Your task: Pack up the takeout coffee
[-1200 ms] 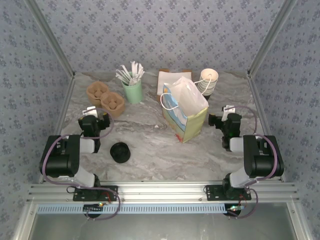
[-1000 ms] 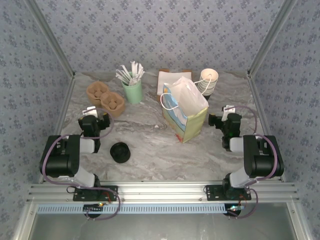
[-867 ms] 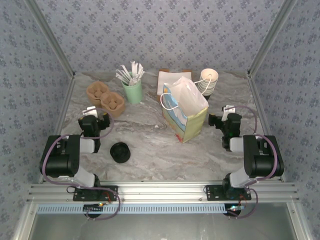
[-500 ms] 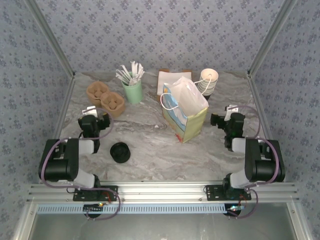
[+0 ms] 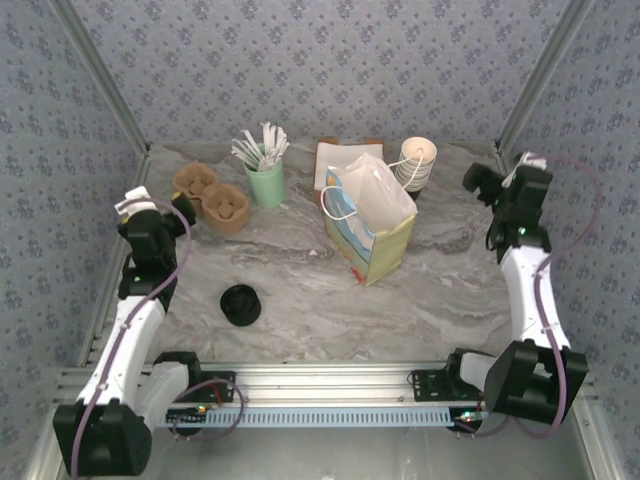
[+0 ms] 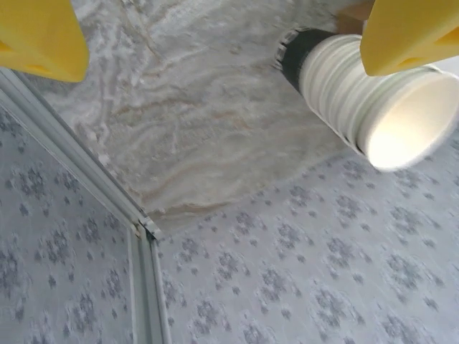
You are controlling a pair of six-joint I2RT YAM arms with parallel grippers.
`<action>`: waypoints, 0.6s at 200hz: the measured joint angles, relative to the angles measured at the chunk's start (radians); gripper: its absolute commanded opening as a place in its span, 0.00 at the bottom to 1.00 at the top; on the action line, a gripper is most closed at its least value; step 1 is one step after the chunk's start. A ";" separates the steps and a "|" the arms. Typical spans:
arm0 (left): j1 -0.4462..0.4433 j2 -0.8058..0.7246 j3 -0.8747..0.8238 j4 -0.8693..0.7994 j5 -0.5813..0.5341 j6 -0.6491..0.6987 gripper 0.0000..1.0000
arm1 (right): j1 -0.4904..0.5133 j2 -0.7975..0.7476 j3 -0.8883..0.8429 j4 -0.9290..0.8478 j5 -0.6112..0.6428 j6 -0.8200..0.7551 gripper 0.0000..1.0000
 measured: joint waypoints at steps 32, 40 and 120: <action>-0.052 -0.011 0.162 -0.215 0.011 -0.067 0.99 | 0.040 0.120 0.281 -0.240 -0.044 0.061 0.90; -0.061 -0.005 0.195 -0.268 0.029 -0.080 0.99 | 0.058 0.153 0.330 -0.298 -0.053 0.080 0.88; -0.111 0.078 0.306 -0.489 0.236 -0.135 0.99 | 0.225 0.491 0.670 -0.569 0.003 0.150 0.64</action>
